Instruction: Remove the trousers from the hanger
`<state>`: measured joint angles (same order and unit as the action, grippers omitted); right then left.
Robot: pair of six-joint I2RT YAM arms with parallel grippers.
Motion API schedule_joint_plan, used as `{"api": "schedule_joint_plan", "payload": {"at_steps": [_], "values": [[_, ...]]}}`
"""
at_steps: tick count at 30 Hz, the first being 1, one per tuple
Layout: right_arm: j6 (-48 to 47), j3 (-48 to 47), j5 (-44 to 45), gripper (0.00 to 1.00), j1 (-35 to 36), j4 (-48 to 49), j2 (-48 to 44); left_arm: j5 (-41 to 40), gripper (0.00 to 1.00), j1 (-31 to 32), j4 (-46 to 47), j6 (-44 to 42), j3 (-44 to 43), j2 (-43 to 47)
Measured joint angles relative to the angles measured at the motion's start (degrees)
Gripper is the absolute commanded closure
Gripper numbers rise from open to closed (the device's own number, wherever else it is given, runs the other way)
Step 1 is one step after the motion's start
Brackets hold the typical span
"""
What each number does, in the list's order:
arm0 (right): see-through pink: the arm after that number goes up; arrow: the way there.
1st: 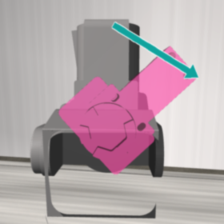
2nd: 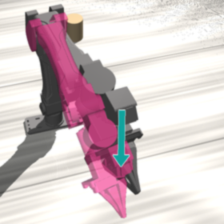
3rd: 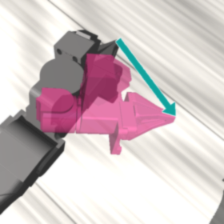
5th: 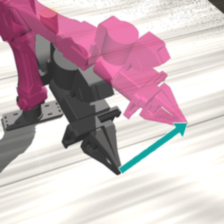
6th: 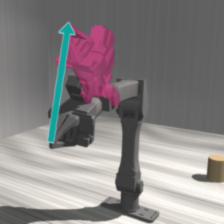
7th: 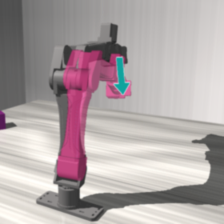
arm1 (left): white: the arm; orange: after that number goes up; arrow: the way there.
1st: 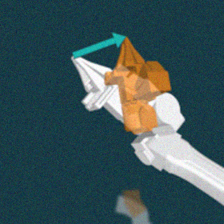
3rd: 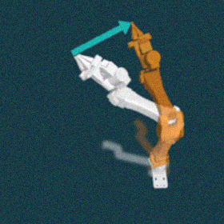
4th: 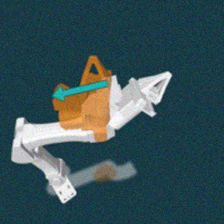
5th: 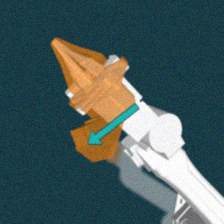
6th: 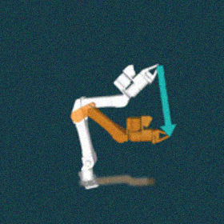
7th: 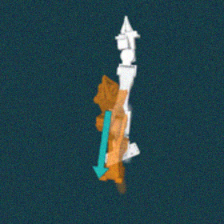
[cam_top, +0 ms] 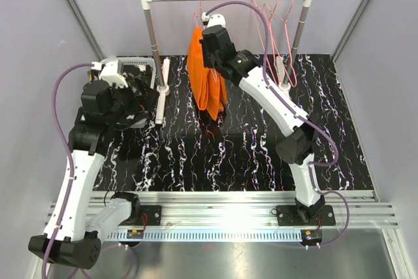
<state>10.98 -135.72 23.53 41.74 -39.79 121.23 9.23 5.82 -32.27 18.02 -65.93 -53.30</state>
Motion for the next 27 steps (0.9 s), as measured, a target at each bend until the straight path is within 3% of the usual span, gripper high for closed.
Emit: {"api": "schedule_joint_plan", "payload": {"at_steps": [9,14,21,27], "values": [[-1.33,0.0,-0.74,1.0,-1.22,-0.04,-2.75,1.07,0.01,11.43,5.03,0.04,-0.37,0.26],[-1.79,0.0,-0.72,1.0,-1.42,-0.31,-4.79,-2.62,0.01,20.39,8.04,-0.85,-3.02,-1.53],[-2.62,0.85,-0.79,1.0,-2.14,1.49,-9.38,-6.99,0.01,26.58,14.29,-2.58,-5.73,-9.2],[-1.75,5.4,-3.15,1.0,-2.16,0.85,-14.86,-12.31,0.01,35.17,15.39,-9.81,-11.63,-17.22]]}}
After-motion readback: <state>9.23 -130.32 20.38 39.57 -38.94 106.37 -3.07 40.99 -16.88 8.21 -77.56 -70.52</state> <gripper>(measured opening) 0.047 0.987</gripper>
